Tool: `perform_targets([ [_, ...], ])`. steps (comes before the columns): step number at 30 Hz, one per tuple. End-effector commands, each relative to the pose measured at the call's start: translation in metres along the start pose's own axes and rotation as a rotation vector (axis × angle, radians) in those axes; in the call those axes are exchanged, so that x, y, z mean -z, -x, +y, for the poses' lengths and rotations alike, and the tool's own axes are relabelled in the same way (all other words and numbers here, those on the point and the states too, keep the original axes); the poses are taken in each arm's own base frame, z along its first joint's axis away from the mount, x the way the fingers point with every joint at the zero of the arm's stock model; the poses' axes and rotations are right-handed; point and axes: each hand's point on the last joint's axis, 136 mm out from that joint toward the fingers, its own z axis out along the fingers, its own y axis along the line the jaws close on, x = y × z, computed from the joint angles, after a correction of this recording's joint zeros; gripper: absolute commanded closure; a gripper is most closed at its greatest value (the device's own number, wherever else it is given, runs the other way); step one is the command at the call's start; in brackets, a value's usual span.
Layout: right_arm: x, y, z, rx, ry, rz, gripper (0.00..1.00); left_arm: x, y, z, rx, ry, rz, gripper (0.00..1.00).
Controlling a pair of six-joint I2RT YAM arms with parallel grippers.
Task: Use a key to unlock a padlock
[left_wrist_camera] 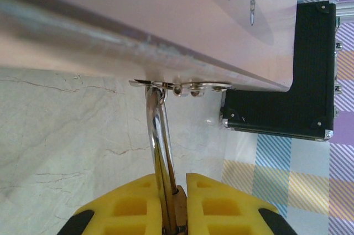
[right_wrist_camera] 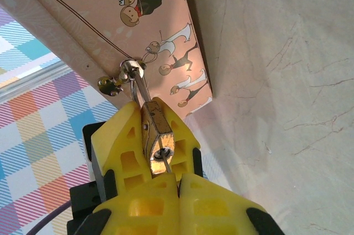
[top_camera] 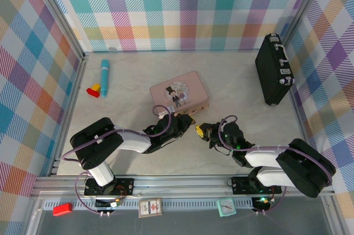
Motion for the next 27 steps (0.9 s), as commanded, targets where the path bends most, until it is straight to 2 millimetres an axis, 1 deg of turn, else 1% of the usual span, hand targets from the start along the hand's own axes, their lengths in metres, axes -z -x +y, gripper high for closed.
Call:
perform_targets([
  [1, -0.006, -0.005, 0.048, 0.074, 0.136, 0.001, 1.0, 0.021, -0.049, -0.098, 0.056, -0.291, 0.196, 1.0],
  [7, -0.007, -0.005, 0.053, 0.085, 0.162, 0.008, 1.0, 0.021, -0.052, -0.098, 0.057, -0.292, 0.2, 1.0],
  [12, -0.011, -0.009, 0.064, 0.088, 0.22, 0.034, 1.0, 0.02, -0.056, -0.101, 0.056, -0.298, 0.211, 1.0],
  [18, -0.016, -0.012, 0.066, 0.079, 0.235, 0.063, 1.0, 0.019, -0.056, -0.098, 0.052, -0.292, 0.208, 1.0],
  [21, -0.015, -0.012, 0.065, 0.068, 0.232, 0.061, 1.0, 0.019, -0.055, -0.094, 0.051, -0.281, 0.201, 1.0],
  [23, -0.015, -0.011, 0.061, 0.07, 0.208, 0.053, 1.0, 0.019, -0.055, -0.092, 0.051, -0.278, 0.199, 1.0],
  [25, -0.014, -0.008, 0.051, 0.052, 0.164, 0.04, 1.0, 0.019, -0.055, -0.092, 0.048, -0.279, 0.198, 1.0],
  [27, -0.012, -0.004, 0.047, 0.035, 0.155, 0.025, 1.0, 0.019, -0.055, -0.091, 0.045, -0.274, 0.198, 1.0],
])
